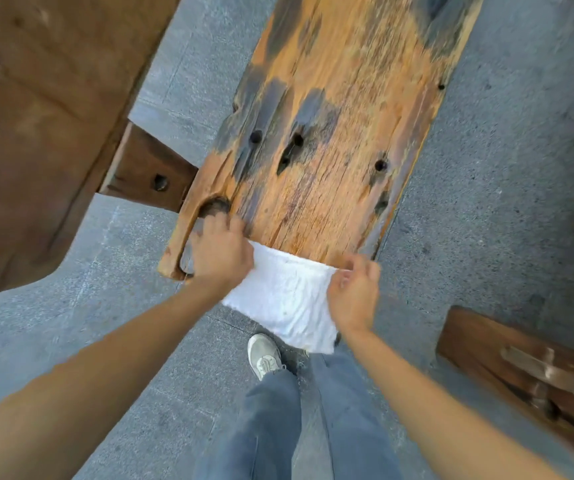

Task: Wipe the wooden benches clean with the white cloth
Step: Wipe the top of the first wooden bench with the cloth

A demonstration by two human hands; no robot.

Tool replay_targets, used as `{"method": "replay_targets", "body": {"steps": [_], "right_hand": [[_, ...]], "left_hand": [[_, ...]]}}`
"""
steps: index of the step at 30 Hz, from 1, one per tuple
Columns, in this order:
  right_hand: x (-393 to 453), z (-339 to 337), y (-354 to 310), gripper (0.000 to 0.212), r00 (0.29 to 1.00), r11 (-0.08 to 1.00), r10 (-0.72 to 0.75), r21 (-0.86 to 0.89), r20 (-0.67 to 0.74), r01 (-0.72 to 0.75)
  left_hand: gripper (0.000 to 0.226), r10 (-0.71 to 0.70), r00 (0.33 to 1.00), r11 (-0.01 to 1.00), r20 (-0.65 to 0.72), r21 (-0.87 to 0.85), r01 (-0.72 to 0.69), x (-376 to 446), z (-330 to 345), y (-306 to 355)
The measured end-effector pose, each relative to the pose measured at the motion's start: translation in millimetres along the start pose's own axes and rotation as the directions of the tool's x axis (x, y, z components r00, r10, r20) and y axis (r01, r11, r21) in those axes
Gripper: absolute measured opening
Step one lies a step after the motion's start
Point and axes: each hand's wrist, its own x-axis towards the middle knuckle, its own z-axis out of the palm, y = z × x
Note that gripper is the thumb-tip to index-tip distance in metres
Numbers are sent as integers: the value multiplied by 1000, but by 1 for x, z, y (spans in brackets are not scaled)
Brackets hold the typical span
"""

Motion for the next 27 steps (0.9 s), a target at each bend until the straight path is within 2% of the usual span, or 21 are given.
{"method": "replay_targets", "body": {"steps": [2, 4, 7, 10, 15, 18, 22, 25, 27], "right_hand": [[-29, 34, -2, 42, 988, 989, -149, 19, -34, 150], [-56, 68, 8, 53, 967, 965, -252, -85, -31, 248], [-74, 109, 33, 65, 976, 940, -217, -268, 12, 212], [-68, 134, 55, 64, 970, 887, -236, -420, -58, 190], [-57, 141, 52, 61, 953, 864, -274, -469, -130, 184], [-5, 127, 22, 63, 938, 858, -311, -469, -152, 208], [140, 93, -56, 67, 903, 835, -394, -478, -170, 274], [222, 74, -103, 67, 906, 860, -360, -456, -222, 230], [242, 72, -116, 66, 908, 869, -343, -449, -240, 209]], "left_hand": [[36, 73, 994, 993, -77, -92, -80, -23, 28, 15], [56, 123, 990, 976, -63, -172, -132, -53, 62, 19], [67, 95, 995, 981, -42, -167, -101, -85, 115, 3], [63, 73, 991, 984, -111, -155, -90, -80, 143, -4], [63, 147, 972, 978, -183, -118, -170, -53, 138, -3], [63, 158, 964, 974, -215, -123, -188, 0, 115, 7], [63, 101, 947, 978, -304, -146, -151, 138, 60, 48], [64, 140, 939, 972, -315, -138, -191, 230, 20, 73], [64, 178, 925, 969, -334, -106, -225, 258, 12, 80]]}}
